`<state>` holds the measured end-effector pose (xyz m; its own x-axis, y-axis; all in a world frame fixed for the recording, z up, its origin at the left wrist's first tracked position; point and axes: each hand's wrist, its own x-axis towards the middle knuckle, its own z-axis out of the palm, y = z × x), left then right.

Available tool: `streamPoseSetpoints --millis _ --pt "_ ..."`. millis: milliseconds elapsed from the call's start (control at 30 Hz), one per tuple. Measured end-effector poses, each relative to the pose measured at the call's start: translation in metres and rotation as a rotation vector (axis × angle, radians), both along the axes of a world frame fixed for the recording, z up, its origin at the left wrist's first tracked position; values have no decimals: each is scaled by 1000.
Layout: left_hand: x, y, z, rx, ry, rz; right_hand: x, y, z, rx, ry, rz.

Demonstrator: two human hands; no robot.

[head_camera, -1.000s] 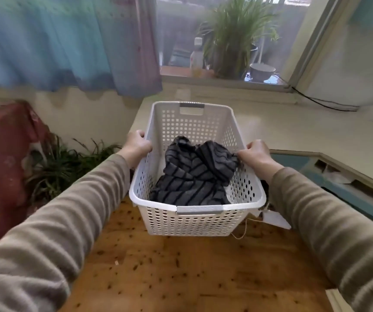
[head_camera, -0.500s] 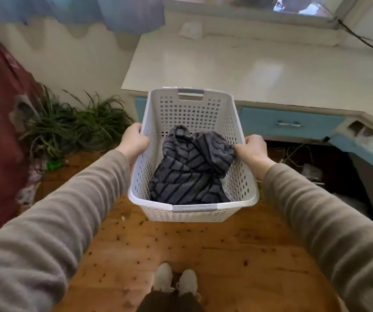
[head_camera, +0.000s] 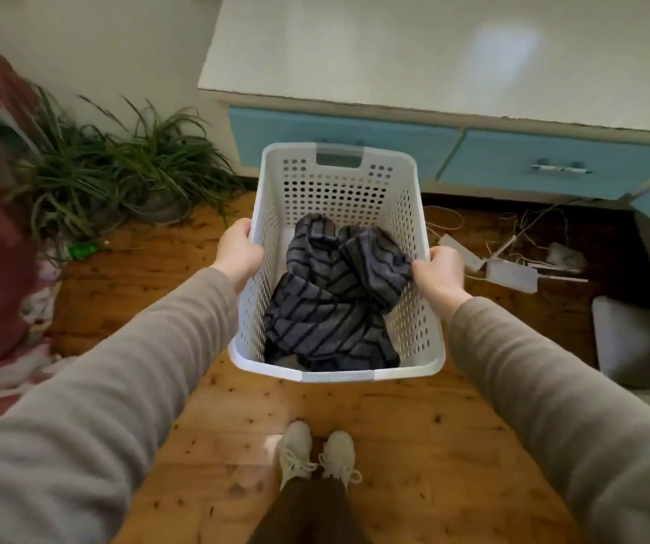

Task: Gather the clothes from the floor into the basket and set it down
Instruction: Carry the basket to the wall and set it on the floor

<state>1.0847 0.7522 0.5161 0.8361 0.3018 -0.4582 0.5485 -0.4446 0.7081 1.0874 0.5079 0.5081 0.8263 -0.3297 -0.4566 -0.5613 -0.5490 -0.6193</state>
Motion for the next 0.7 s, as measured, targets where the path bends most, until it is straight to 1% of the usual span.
streamPoseSetpoints --millis 267,533,700 --pt "-8 1 -45 -53 48 33 -12 5 -48 12 35 -52" --pt "-1 -11 -89 -52 122 96 -5 -6 -95 32 96 -59" --pt "9 -21 -126 -12 143 116 8 -13 -133 56 110 -52"
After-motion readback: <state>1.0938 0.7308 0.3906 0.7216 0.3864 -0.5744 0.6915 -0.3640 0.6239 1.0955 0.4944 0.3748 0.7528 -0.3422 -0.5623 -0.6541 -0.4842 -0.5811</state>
